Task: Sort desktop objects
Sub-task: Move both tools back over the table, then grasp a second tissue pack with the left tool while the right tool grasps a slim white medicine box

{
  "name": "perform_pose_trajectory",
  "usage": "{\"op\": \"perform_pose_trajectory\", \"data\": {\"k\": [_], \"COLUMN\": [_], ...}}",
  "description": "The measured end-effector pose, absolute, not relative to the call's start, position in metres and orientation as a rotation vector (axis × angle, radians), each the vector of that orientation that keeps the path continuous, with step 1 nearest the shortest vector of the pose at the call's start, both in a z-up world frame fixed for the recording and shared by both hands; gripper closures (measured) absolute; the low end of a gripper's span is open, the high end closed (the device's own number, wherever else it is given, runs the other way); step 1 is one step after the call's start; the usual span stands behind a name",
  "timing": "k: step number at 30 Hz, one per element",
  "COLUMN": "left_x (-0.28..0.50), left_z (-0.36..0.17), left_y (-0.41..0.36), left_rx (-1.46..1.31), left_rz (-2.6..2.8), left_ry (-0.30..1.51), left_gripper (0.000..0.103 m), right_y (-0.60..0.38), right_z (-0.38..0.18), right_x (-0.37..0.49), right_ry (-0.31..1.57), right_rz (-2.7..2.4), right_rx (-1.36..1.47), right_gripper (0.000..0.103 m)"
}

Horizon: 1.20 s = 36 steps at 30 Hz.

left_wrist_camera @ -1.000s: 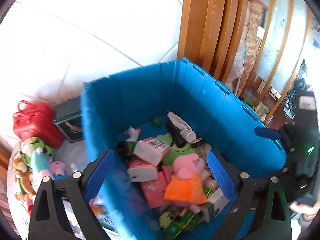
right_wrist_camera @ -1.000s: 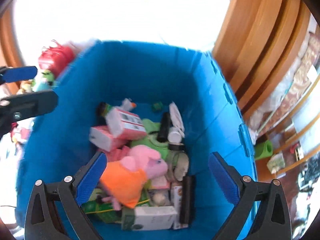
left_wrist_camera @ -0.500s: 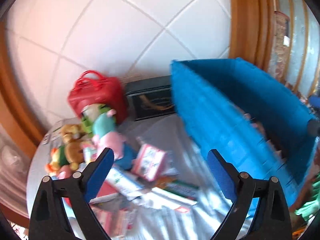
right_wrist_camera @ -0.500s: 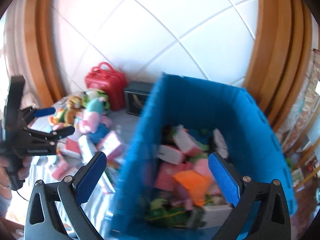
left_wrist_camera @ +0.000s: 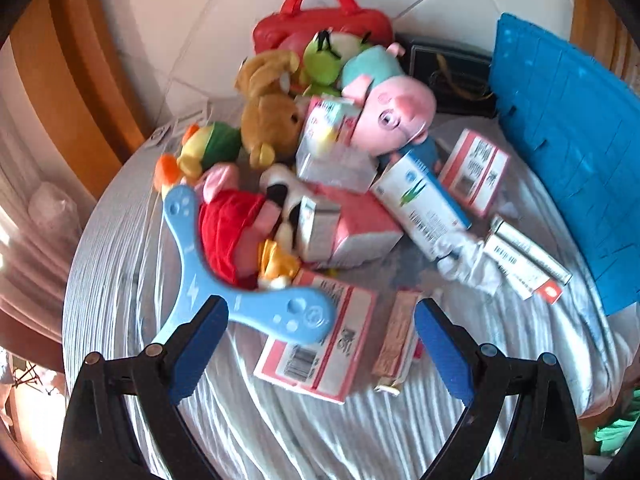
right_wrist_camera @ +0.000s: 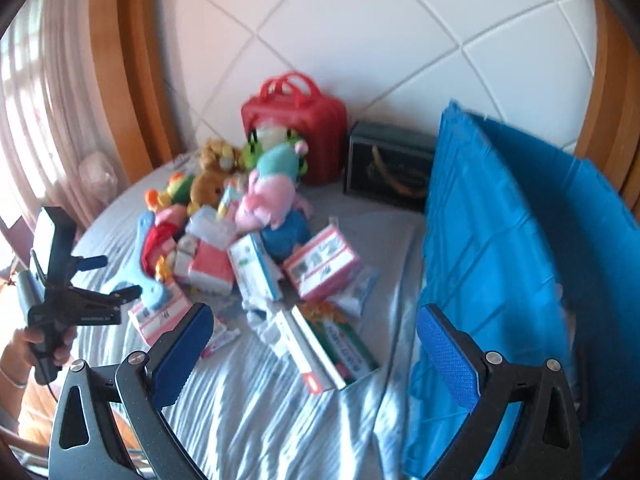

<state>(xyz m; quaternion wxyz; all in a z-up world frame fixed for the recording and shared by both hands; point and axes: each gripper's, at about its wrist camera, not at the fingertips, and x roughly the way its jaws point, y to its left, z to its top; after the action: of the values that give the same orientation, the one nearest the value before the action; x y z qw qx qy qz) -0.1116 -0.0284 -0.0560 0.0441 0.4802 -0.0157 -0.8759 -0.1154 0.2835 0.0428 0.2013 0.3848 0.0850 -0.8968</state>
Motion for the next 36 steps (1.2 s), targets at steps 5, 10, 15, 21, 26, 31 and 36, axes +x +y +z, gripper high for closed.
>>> {"op": "perform_pose_trajectory", "data": {"k": [5, 10, 15, 21, 26, 31, 36], "left_x": [-0.107, -0.110, -0.127, -0.147, -0.138, -0.103, -0.079], "left_z": [-0.108, -0.129, -0.157, -0.166, -0.176, -0.165, -0.169], "left_y": [-0.057, -0.070, -0.063, -0.058, -0.028, -0.051, -0.074], "left_rx": [1.584, 1.633, 1.733, 1.783, 1.722, 1.696, 1.652], "left_rz": [-2.615, -2.620, -2.598, -2.623, -2.609, -2.557, -2.467], "left_ry": [0.027, 0.096, 0.003, 0.134, -0.121, 0.122, 0.098], "left_gripper": [0.007, 0.007, 0.006, 0.006, 0.012, 0.014, 0.014], "right_y": [0.270, 0.266, 0.274, 0.253, 0.217, 0.177, 0.128], "right_z": [-0.022, -0.062, -0.093, -0.117, -0.129, -0.139, -0.161], "right_x": [-0.123, -0.125, -0.129, -0.124, -0.125, -0.122, -0.121], "right_ry": [0.171, 0.133, 0.109, 0.122, 0.149, 0.182, 0.241], "right_rz": [-2.482, -2.488, -2.493, -2.418, -2.368, -2.288, -2.175], "right_rx": [1.265, 1.396, 1.539, 1.615, 1.615, 1.601, 1.622], "right_gripper": [0.000, 0.000, 0.000, 0.000, 0.000, 0.000, 0.068]}}
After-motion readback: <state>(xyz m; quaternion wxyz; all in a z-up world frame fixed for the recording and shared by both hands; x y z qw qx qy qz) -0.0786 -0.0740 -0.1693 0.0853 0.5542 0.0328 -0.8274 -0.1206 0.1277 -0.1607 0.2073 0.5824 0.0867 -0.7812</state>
